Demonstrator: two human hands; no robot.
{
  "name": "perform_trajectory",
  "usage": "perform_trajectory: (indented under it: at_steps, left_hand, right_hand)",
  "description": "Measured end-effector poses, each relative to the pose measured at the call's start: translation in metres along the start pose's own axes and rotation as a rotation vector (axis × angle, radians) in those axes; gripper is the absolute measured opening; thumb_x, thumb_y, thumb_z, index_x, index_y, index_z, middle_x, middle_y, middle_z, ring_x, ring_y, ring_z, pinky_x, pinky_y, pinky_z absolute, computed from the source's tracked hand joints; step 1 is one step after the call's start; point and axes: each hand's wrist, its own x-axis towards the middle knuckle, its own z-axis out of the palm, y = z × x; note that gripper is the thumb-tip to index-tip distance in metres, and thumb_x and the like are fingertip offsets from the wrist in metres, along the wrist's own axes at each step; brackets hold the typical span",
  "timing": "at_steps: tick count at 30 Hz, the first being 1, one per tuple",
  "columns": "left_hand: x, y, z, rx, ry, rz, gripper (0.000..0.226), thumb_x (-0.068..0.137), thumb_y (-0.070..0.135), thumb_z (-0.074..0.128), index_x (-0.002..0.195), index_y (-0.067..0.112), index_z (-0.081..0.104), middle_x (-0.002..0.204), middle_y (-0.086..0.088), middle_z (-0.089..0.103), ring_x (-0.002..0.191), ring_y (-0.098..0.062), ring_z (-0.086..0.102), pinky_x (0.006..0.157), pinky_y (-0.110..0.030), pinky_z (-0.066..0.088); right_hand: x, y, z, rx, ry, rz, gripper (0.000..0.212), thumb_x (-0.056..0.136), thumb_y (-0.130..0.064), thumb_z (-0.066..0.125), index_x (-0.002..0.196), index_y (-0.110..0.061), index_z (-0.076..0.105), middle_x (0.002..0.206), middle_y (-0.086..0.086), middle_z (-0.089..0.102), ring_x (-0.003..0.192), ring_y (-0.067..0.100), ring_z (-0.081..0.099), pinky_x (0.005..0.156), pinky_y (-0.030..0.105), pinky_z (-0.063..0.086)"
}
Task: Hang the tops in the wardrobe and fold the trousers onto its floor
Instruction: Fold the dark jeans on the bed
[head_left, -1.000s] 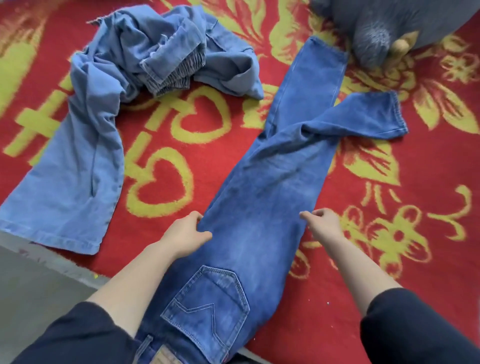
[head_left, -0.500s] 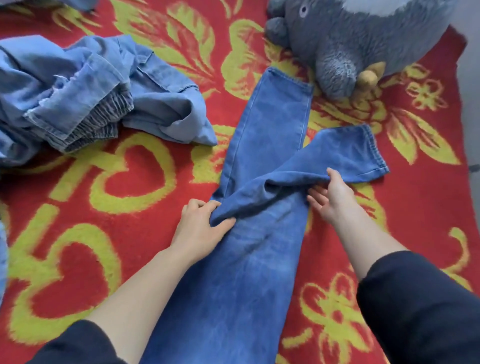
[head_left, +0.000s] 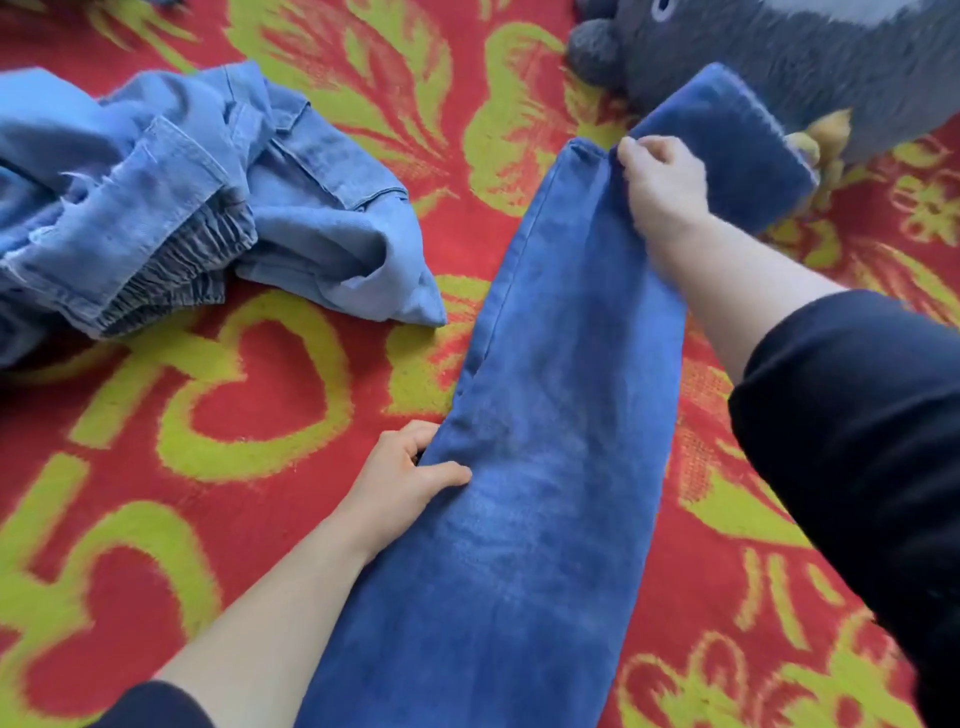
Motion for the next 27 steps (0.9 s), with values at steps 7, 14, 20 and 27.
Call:
perform_trajectory:
  at_steps: [7,14,20,27]
  left_hand:
    - [0.006,-0.007,-0.001,-0.027,0.003,0.032,0.01,0.085,0.026,0.071,0.083,0.018,0.076,0.102,0.005,0.066,0.094,-0.01,0.065,0.087,-0.032,0.052]
    - [0.007,-0.003,-0.001,0.006,-0.009,0.0,0.018,0.084,0.031,0.07,0.08,0.015,0.076,0.103,0.007,0.064,0.102,-0.012,0.06,0.092,-0.028,0.047]
    - [0.005,-0.004,0.0,-0.101,-0.004,-0.028,0.016,0.085,0.028,0.071,0.077,0.015,0.075,0.1,0.005,0.063,0.098,-0.011,0.06,0.08,-0.016,0.044]
    - [0.006,-0.007,0.0,-0.088,0.011,-0.008,0.016,0.084,0.03,0.071,0.08,0.014,0.075,0.1,0.002,0.063,0.098,-0.002,0.056,0.082,-0.014,0.042]
  right_hand:
    - [-0.012,0.05,0.042,-0.367,-0.271,0.008,0.018,0.088,-0.037,0.057,0.085,-0.02,0.051,0.088,-0.002,0.05,0.09,0.022,0.048,0.082,0.035,0.041]
    - [0.004,0.043,0.05,-0.57,-0.151,0.064,0.036,0.092,-0.035,0.048,0.113,-0.006,0.052,0.128,0.015,0.052,0.117,0.033,0.049,0.082,0.036,0.038]
    - [-0.006,0.032,0.065,-0.477,-0.149,-0.154,0.015,0.091,-0.026,0.044,0.081,-0.015,0.044,0.096,0.011,0.054,0.094,0.028,0.049,0.072,0.032,0.03]
    - [0.002,0.02,0.089,-0.724,-0.158,-0.059,0.047,0.092,-0.037,0.051,0.124,-0.003,0.051,0.129,0.016,0.055,0.12,0.036,0.052,0.082,0.038,0.042]
